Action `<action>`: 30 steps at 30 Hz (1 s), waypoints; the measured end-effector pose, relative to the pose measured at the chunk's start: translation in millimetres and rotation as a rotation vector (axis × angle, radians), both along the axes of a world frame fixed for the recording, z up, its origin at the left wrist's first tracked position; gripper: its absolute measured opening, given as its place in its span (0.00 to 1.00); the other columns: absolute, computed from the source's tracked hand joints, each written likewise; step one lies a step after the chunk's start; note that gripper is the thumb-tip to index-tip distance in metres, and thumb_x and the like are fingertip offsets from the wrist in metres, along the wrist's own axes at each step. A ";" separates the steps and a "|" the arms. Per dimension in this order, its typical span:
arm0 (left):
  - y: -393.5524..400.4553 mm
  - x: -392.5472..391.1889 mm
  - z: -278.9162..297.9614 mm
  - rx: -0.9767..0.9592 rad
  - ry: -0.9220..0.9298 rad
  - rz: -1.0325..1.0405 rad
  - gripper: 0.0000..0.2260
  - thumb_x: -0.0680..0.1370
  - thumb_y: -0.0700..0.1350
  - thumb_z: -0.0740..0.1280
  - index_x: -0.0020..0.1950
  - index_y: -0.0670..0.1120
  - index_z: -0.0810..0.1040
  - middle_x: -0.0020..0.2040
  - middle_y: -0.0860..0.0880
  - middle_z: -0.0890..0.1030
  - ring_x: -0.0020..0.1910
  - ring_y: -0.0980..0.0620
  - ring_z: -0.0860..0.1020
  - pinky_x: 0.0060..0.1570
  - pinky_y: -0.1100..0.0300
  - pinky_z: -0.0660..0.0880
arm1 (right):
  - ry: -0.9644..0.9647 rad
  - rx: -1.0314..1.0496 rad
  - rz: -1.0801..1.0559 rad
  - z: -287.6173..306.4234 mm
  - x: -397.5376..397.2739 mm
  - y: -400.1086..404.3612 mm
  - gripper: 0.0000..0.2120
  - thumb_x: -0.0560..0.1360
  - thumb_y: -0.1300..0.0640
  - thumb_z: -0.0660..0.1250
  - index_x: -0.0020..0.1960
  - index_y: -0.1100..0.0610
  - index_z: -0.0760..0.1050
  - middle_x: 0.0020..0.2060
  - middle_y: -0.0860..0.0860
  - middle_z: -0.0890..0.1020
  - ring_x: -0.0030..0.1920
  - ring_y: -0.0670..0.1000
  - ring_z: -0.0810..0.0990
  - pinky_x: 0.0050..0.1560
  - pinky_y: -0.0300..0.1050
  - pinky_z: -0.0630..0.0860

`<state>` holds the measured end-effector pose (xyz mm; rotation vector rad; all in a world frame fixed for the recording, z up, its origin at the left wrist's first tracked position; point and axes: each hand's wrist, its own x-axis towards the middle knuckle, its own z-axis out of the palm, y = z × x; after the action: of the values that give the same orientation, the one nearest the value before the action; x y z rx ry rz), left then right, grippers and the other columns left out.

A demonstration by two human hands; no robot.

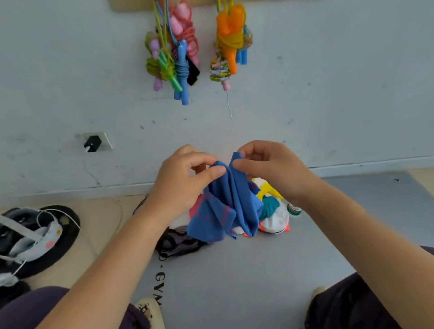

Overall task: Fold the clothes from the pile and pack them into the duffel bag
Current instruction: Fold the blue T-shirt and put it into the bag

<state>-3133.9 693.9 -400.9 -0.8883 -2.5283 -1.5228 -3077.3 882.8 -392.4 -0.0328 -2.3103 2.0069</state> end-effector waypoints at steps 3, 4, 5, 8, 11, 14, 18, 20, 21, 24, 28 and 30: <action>-0.7 8.8 -3.4 0.054 -0.133 -0.060 0.04 0.74 0.43 0.74 0.40 0.52 0.83 0.41 0.51 0.80 0.34 0.57 0.78 0.40 0.64 0.74 | -0.014 -0.044 -0.005 -4.1 12.2 -6.2 0.04 0.76 0.63 0.69 0.48 0.64 0.78 0.39 0.56 0.82 0.39 0.51 0.78 0.44 0.44 0.75; -0.5 11.4 -6.8 0.099 -0.238 -0.076 0.04 0.74 0.42 0.74 0.41 0.50 0.83 0.40 0.48 0.82 0.29 0.53 0.77 0.33 0.59 0.74 | -0.030 -0.055 -0.005 -7.2 15.0 -7.6 0.05 0.76 0.62 0.69 0.48 0.64 0.79 0.40 0.57 0.82 0.40 0.54 0.78 0.46 0.48 0.75; -0.2 13.4 -10.0 0.134 -0.326 -0.082 0.03 0.74 0.41 0.73 0.41 0.49 0.83 0.39 0.46 0.83 0.27 0.49 0.77 0.29 0.56 0.75 | -0.045 -0.068 0.000 -10.8 17.3 -8.3 0.06 0.76 0.61 0.69 0.49 0.64 0.79 0.40 0.58 0.82 0.41 0.54 0.78 0.47 0.50 0.75; 0.6 18.2 -21.3 0.195 -0.411 -0.112 0.03 0.74 0.38 0.73 0.44 0.45 0.82 0.38 0.49 0.84 0.31 0.49 0.81 0.31 0.53 0.80 | -0.069 -0.132 0.012 -23.2 22.8 -10.0 0.06 0.77 0.60 0.69 0.49 0.63 0.80 0.42 0.57 0.84 0.42 0.52 0.81 0.47 0.45 0.77; 0.0 21.5 -30.8 0.258 -0.423 -0.164 0.06 0.73 0.36 0.74 0.43 0.46 0.80 0.37 0.50 0.84 0.34 0.53 0.81 0.30 0.60 0.79 | -0.086 -0.177 0.017 -33.8 26.3 -9.9 0.05 0.77 0.59 0.68 0.47 0.60 0.81 0.41 0.55 0.84 0.42 0.50 0.81 0.44 0.41 0.77; -0.7 23.1 -35.1 0.254 -0.395 -0.185 0.08 0.68 0.43 0.78 0.38 0.52 0.81 0.38 0.48 0.83 0.31 0.48 0.81 0.29 0.57 0.79 | -0.097 -0.195 0.052 -42.2 28.1 -9.0 0.04 0.76 0.58 0.68 0.46 0.59 0.81 0.42 0.55 0.83 0.41 0.50 0.80 0.43 0.41 0.76; -1.0 26.3 -35.5 0.227 -0.344 -0.172 0.09 0.63 0.51 0.79 0.36 0.52 0.80 0.41 0.43 0.85 0.30 0.37 0.80 0.29 0.53 0.79 | -0.095 -0.201 0.083 -47.8 30.8 -6.2 0.07 0.72 0.55 0.71 0.45 0.58 0.81 0.39 0.53 0.83 0.40 0.49 0.79 0.42 0.40 0.75; -2.5 26.3 -35.7 0.251 -0.324 -0.159 0.11 0.64 0.49 0.81 0.36 0.52 0.80 0.40 0.43 0.85 0.31 0.37 0.80 0.28 0.56 0.78 | -0.091 -0.202 0.100 -49.7 31.5 -5.0 0.08 0.71 0.54 0.71 0.46 0.59 0.81 0.39 0.53 0.83 0.41 0.49 0.81 0.43 0.40 0.77; -2.9 26.1 -35.2 0.265 -0.324 -0.155 0.11 0.64 0.48 0.81 0.35 0.51 0.79 0.39 0.43 0.84 0.31 0.40 0.80 0.28 0.57 0.78 | -0.091 -0.201 0.109 -50.1 32.1 -4.7 0.07 0.71 0.54 0.71 0.46 0.58 0.81 0.39 0.53 0.84 0.41 0.49 0.81 0.43 0.40 0.77; -1.6 27.7 -34.7 0.273 -0.309 -0.150 0.08 0.63 0.45 0.78 0.34 0.49 0.79 0.37 0.43 0.83 0.31 0.49 0.80 0.28 0.59 0.77 | -0.098 -0.189 0.126 -50.5 33.7 -4.9 0.08 0.71 0.53 0.71 0.46 0.57 0.82 0.41 0.53 0.84 0.43 0.51 0.82 0.47 0.43 0.78; 0.4 30.7 -35.5 0.266 -0.275 -0.136 0.08 0.65 0.44 0.78 0.36 0.51 0.80 0.39 0.46 0.83 0.34 0.53 0.81 0.29 0.60 0.77 | -0.093 -0.172 0.116 -50.4 34.5 -5.7 0.08 0.74 0.55 0.69 0.49 0.59 0.81 0.44 0.62 0.83 0.46 0.56 0.80 0.52 0.53 0.75; 0.6 31.0 -36.9 0.246 -0.278 -0.137 0.09 0.68 0.41 0.79 0.41 0.52 0.80 0.43 0.48 0.84 0.39 0.52 0.82 0.30 0.60 0.77 | -0.087 -0.172 0.119 -50.5 35.4 -5.9 0.09 0.75 0.57 0.68 0.52 0.62 0.80 0.48 0.68 0.80 0.47 0.59 0.78 0.53 0.57 0.73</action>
<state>-3102.9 694.4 -437.8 -0.8844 -2.4159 -2.0778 -3041.9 876.9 -443.0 0.0062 -2.2317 2.3018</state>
